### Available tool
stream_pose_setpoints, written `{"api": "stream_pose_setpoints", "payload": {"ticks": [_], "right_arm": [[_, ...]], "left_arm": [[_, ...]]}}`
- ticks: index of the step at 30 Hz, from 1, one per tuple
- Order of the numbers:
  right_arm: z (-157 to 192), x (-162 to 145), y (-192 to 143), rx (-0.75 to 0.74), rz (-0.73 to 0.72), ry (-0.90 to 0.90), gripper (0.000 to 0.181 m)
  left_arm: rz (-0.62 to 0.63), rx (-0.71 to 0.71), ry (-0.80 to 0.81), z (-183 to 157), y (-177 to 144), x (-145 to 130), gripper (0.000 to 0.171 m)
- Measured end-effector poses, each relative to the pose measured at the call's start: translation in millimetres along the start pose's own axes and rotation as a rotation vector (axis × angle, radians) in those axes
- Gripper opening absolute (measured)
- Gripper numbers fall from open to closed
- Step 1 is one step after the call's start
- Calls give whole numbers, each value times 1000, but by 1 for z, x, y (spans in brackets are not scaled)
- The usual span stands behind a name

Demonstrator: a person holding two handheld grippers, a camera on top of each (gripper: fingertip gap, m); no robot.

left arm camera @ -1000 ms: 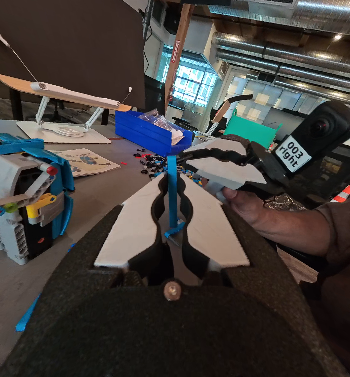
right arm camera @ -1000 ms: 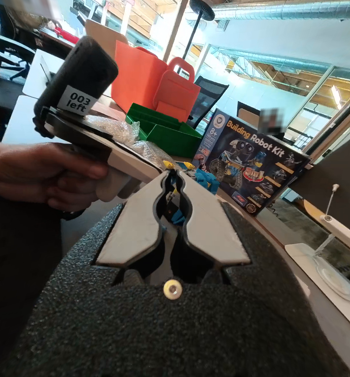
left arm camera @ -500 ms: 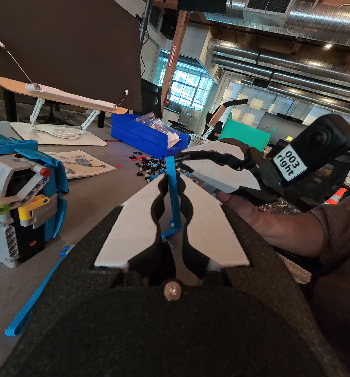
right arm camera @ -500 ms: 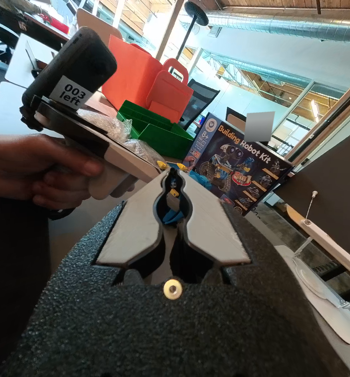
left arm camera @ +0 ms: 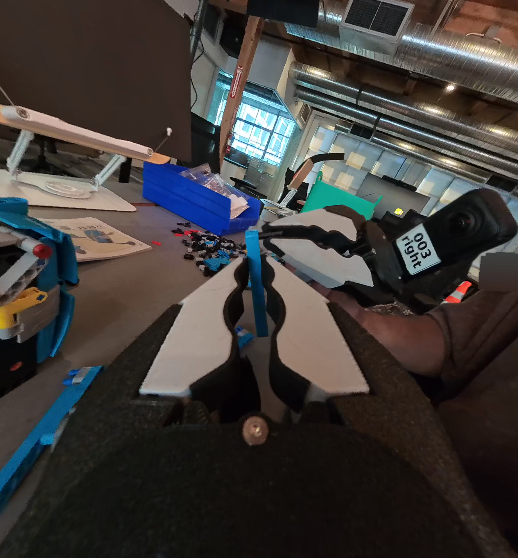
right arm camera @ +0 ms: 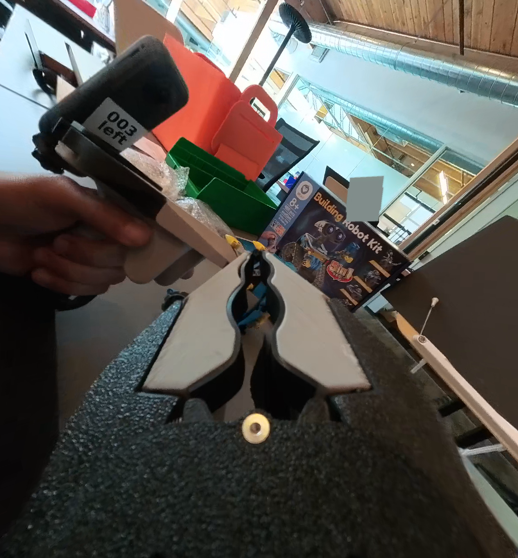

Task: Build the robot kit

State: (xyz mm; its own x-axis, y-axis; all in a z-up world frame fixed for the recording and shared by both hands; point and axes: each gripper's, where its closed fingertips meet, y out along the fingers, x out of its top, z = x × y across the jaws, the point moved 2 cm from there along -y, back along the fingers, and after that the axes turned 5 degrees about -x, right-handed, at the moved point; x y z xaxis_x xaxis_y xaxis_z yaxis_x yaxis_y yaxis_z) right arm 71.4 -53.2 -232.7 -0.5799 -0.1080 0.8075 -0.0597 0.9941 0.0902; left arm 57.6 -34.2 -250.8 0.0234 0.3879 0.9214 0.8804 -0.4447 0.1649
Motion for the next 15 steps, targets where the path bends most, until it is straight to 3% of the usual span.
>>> {"api": "stream_pose_setpoints", "payload": {"ticks": [4, 15], "right_arm": [[0, -5, 3, 0, 18, -86, 4], [2, -12, 9, 15, 85, 84, 4]], "left_arm": [[-2, -24, -74, 4, 0, -1, 6], [72, 187, 211, 9, -1, -5, 7]]}}
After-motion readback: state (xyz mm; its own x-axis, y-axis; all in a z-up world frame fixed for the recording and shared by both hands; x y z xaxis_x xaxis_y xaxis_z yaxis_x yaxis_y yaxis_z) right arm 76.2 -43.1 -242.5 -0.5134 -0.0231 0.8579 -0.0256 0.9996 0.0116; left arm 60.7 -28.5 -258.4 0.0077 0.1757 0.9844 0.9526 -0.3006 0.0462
